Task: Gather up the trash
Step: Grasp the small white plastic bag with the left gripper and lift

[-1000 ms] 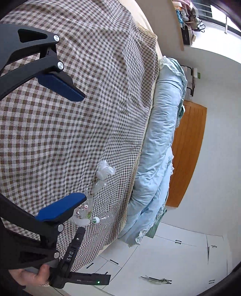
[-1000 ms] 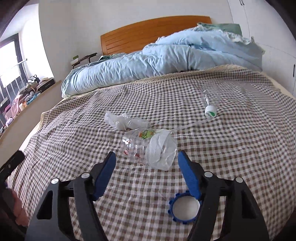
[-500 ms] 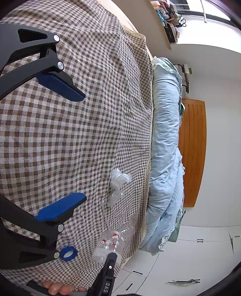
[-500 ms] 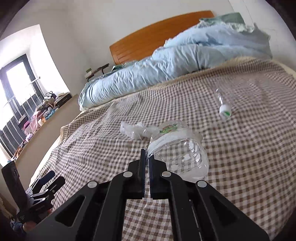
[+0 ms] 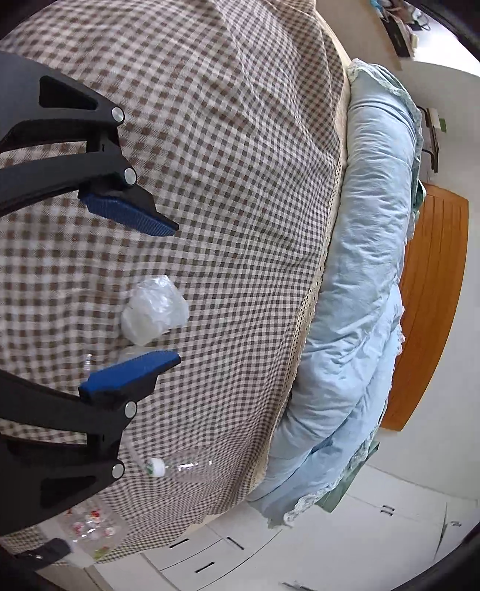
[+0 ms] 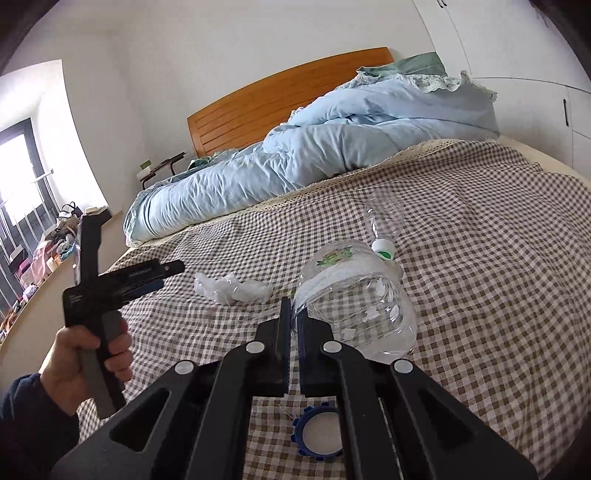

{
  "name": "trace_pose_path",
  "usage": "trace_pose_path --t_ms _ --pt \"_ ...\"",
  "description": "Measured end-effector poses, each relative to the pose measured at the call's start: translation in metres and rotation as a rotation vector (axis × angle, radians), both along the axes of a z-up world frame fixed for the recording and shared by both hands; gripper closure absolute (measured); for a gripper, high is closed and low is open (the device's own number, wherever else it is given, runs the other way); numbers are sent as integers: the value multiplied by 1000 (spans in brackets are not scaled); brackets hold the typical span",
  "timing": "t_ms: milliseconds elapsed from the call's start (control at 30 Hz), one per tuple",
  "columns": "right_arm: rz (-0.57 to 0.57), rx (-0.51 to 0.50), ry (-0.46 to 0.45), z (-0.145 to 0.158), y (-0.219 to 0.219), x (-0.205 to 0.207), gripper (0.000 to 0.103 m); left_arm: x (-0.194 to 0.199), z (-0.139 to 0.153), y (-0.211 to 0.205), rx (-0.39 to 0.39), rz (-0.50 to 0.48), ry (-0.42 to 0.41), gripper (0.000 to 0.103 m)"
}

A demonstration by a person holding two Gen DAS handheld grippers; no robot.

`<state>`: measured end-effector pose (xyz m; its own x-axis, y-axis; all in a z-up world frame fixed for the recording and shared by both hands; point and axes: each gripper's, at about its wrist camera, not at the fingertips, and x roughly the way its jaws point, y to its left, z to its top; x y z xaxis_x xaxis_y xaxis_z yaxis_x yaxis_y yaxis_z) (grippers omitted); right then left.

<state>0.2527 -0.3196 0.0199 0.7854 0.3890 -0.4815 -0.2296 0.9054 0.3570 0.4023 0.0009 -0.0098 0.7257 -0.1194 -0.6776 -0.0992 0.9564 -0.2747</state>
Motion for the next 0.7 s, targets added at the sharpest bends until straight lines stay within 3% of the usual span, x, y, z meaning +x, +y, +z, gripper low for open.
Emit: trace_pose_path --t_ms 167,233,267,300,367,500,700 --pt "48 25 16 -2 2 1 100 21 -23 -14 -22 -16 108 51" --pt "51 26 21 -3 3 1 100 22 -29 -12 -61 -17 126 71" --pt "51 29 23 -3 4 0 100 21 -31 -10 -72 -6 134 100" --pt "55 30 26 -3 6 0 100 20 -31 -7 -89 4 133 103" --pt "63 17 26 -4 10 0 100 12 -21 -2 -99 25 94 103" --pt "79 10 17 -2 17 -4 100 -9 15 5 -43 47 11 103" --pt "89 5 -20 15 23 -24 100 -67 73 0 -24 -5 -100 103"
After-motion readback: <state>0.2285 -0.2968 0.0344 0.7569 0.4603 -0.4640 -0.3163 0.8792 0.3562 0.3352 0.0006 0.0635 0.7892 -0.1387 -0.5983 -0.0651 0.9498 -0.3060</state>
